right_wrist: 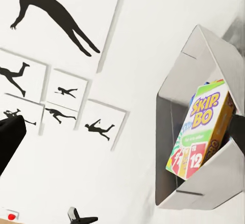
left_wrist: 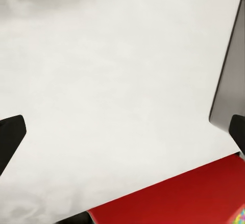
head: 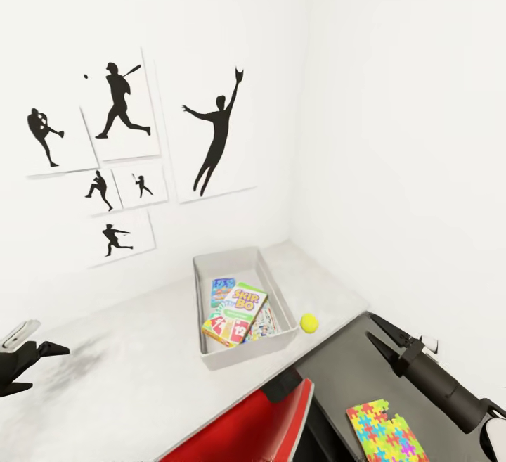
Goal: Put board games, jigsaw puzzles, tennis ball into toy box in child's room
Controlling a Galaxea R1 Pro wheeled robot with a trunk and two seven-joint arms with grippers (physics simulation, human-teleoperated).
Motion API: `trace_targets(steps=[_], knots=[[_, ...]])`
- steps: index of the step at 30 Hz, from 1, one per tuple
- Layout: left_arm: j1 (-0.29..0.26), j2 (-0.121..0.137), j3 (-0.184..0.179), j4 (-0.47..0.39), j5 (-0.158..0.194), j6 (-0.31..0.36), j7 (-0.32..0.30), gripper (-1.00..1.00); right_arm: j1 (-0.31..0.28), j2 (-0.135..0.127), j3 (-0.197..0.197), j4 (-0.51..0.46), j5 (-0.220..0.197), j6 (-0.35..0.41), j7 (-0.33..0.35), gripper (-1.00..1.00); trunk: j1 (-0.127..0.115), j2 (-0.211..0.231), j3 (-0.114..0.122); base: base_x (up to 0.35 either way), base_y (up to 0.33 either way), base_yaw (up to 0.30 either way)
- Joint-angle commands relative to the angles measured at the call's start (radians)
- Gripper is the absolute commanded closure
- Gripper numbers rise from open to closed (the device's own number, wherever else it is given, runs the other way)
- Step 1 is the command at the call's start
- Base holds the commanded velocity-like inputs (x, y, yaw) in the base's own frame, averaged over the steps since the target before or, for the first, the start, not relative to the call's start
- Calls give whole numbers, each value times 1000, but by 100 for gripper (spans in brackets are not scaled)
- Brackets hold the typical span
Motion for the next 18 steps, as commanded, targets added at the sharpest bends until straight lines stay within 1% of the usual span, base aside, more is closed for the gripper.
trace_targets(steps=[1,5,8,12,18], knots=[[-2,1,-3,0,11,0,9,-100,-1,0,-2,0,2,6,4,-100,0,-2,-2,-107,-39,-166],[-1,1,-3,-1,10,0,9,-100,-1,1,-2,0,3,6,3,-100,0,-2,-2,-138,-13,-225],[-1,1,-3,-1,10,0,9,-100,-1,1,-2,0,5,6,3,-100,0,-2,-2,-117,68,-263],[-1,1,-3,-1,10,0,9,-100,-1,1,-2,0,7,6,2,-100,0,-2,-2,-32,207,-275],[-1,1,-3,-2,5,0,9,-100,-1,1,-2,0,9,4,2,-100,0,-2,-2,-9,269,-269]])
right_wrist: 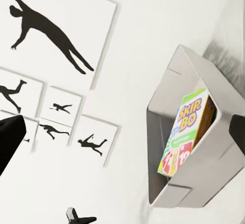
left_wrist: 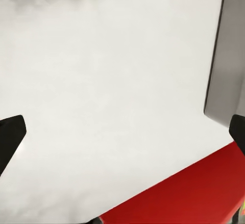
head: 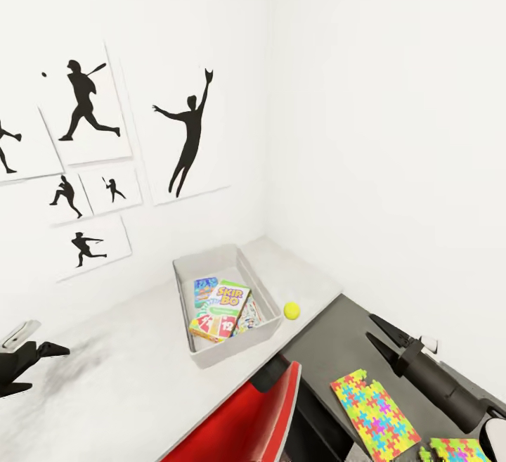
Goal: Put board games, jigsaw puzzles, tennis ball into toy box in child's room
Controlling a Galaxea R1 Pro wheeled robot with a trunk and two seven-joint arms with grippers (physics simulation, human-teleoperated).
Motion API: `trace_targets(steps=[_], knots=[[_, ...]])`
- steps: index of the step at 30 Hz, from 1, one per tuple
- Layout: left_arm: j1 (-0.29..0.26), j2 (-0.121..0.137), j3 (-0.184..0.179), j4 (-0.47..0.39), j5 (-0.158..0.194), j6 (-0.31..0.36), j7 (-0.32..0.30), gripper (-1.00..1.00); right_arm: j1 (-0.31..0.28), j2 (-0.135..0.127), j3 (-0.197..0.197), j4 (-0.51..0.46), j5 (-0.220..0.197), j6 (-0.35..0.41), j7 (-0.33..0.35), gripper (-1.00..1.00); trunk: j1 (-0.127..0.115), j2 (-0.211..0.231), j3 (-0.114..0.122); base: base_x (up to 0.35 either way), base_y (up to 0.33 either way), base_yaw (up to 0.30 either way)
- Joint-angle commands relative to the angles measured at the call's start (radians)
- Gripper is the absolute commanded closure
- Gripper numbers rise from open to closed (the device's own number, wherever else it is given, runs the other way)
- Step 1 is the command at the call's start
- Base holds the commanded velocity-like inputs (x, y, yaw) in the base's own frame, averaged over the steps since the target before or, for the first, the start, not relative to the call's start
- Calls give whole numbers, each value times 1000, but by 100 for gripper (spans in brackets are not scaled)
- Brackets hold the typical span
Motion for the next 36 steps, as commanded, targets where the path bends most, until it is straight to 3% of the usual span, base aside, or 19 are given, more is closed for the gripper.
trace_targets(steps=[1,16,36], knots=[[-2,1,-2,0,10,0,9,-100,-1,0,-2,-1,2,6,3,-100,1,-2,-2,-51,256,-180],[-2,1,-2,0,8,0,9,-100,-1,0,0,-1,2,6,3,-100,1,-2,-2,-162,98,-69],[-1,1,-2,0,9,0,9,-100,-1,0,0,-1,4,6,3,-100,1,-2,-2,-41,1,-266]])
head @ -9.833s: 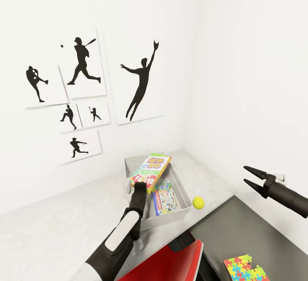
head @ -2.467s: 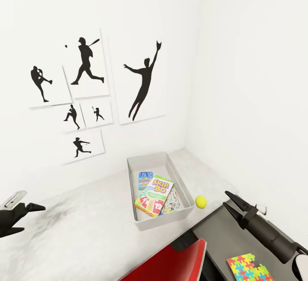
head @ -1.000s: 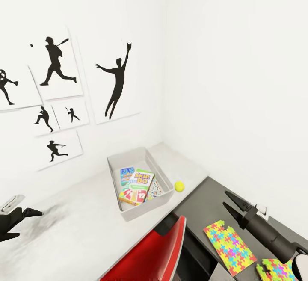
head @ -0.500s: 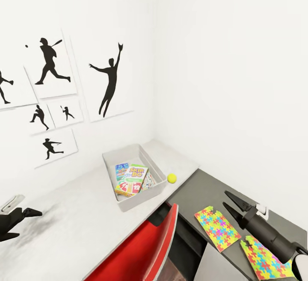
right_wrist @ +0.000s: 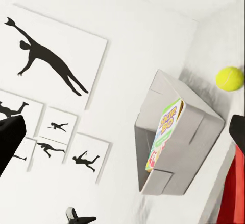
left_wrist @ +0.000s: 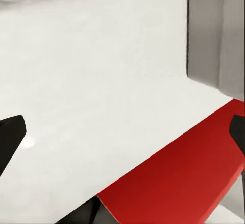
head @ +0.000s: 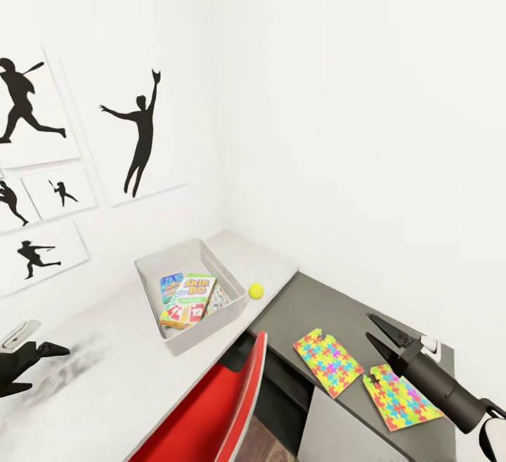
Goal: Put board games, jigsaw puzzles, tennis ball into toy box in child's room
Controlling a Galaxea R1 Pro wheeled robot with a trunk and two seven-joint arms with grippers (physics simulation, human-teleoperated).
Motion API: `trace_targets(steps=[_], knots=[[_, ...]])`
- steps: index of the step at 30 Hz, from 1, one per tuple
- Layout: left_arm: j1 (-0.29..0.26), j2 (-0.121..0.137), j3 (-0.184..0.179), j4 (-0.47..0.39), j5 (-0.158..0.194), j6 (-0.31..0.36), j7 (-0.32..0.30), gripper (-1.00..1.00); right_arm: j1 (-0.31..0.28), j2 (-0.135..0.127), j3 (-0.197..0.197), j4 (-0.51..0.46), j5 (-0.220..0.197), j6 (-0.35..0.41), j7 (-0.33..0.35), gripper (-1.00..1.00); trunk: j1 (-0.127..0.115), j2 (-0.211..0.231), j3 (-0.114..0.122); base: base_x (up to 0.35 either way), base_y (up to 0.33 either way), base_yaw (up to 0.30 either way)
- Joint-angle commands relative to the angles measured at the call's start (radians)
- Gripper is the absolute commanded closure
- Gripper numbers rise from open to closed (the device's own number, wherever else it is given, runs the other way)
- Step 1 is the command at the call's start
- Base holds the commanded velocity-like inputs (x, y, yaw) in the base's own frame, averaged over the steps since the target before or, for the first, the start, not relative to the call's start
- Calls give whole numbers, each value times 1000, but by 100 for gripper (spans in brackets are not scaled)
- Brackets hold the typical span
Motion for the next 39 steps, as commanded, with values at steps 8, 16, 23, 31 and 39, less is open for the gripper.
trace_targets(steps=[8,16,23,31,39], knots=[[-2,1,-3,-1,10,0,9,-100,-1,0,1,0,2,2,2,-100,1,-2,-2,0,1,-279],[-2,1,-3,-2,10,0,9,-100,-1,0,1,1,2,-1,2,-100,1,-2,-2,0,84,-279],[-2,1,-3,-2,10,0,9,-100,-1,1,1,0,2,-8,2,-100,1,-2,-2,0,19,-188],[-2,1,-3,-5,10,0,9,-100,-1,1,1,0,-1,-9,4,-100,1,-2,-2,-16,6,-16],[-3,1,-3,-8,10,0,9,-100,-1,0,1,0,-2,-9,4,-100,1,-2,-2,-146,82,-80]])
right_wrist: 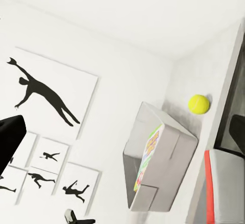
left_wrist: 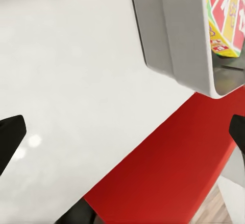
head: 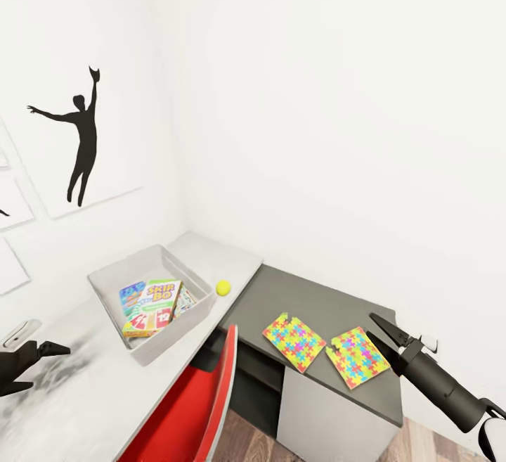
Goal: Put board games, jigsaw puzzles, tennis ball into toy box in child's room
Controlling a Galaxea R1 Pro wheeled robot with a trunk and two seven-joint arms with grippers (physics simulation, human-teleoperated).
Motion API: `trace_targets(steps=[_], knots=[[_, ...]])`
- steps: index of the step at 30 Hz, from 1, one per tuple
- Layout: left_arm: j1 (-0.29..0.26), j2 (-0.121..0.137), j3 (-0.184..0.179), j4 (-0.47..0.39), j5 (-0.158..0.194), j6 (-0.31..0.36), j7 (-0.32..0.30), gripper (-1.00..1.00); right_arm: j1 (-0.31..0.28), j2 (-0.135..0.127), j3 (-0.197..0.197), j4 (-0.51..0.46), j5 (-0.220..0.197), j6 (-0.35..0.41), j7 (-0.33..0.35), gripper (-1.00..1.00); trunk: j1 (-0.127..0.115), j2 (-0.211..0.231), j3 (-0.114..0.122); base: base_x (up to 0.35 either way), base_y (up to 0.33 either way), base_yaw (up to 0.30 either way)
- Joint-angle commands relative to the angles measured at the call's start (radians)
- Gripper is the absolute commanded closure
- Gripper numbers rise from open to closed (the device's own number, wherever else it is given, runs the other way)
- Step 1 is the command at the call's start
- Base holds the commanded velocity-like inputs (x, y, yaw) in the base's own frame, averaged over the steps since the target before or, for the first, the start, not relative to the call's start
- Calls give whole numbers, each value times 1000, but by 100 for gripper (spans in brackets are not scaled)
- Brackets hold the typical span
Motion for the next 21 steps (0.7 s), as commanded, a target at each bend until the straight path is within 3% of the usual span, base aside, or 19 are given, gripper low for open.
trace_targets(steps=[1,7,21], knots=[[-2,1,-2,0,11,0,9,-100,-1,0,-2,0,2,6,3,-100,0,-3,-2,-193,103,-224],[-1,1,-2,0,11,0,9,-100,-1,1,-2,-1,2,6,3,-100,0,-3,-2,-165,55,-262],[-1,1,-2,0,11,0,9,-100,-1,1,0,1,4,6,3,-100,0,-3,-2,-21,3,-278]])
